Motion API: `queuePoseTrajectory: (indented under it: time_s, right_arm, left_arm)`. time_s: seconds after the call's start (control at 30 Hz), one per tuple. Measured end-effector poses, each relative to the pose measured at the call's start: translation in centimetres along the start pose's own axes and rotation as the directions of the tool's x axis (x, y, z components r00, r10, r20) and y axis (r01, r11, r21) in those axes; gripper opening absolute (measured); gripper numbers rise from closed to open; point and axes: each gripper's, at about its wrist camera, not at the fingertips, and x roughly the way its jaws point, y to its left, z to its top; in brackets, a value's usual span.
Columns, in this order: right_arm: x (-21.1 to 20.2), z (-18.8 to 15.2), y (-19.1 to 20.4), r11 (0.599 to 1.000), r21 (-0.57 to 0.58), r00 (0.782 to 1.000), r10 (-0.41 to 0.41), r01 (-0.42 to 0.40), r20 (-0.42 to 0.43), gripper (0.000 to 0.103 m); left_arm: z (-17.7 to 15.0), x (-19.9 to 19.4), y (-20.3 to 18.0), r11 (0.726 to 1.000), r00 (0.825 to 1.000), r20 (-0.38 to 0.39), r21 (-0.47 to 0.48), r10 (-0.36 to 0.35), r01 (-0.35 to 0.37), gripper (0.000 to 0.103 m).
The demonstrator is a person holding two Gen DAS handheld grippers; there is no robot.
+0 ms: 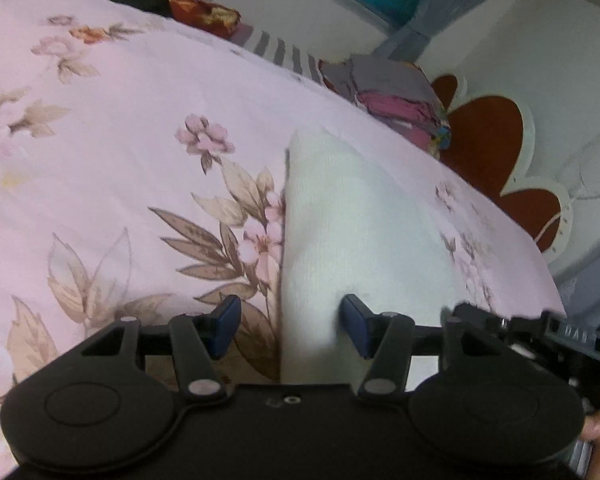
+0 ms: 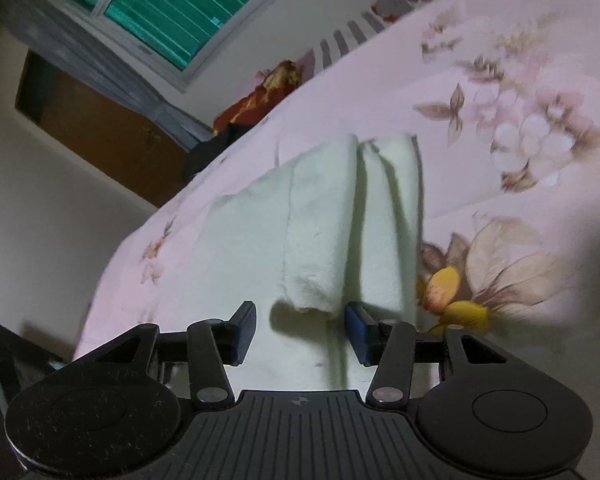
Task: Fold small clothes
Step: 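Grasp the folded sweater edge with the right gripper and tuck it in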
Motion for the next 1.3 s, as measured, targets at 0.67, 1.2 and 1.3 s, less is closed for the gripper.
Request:
queuePoseTrajectory:
  time_s: [0.67,1.2,1.3]
  right_arm:
    - [-1.6,0.1,2.3,0.982,-0.131,0.989,-0.124,0.134,0.080,0.014]
    - [-1.0,0.3,0.1,0.984,-0.125,0.992,-0.129,0.127,-0.010,0.025]
    - [-3.8,1.6,0.3,0.972,-0.147,0.979,-0.163,0.181,0.126,0.054]
  left_arm:
    - [2.4,2.2,-4.8,0.974,0.994,-0.043,0.196,-0.104,0.110,0.047]
    - [3.0,0.8,-4.0,0.985,0.999,0.010,0.167,-0.031,0.029,0.064]
    - [5.2,0.1,-4.7,0.986,0.990,0.104,0.146,-0.098,0.083,0.074]
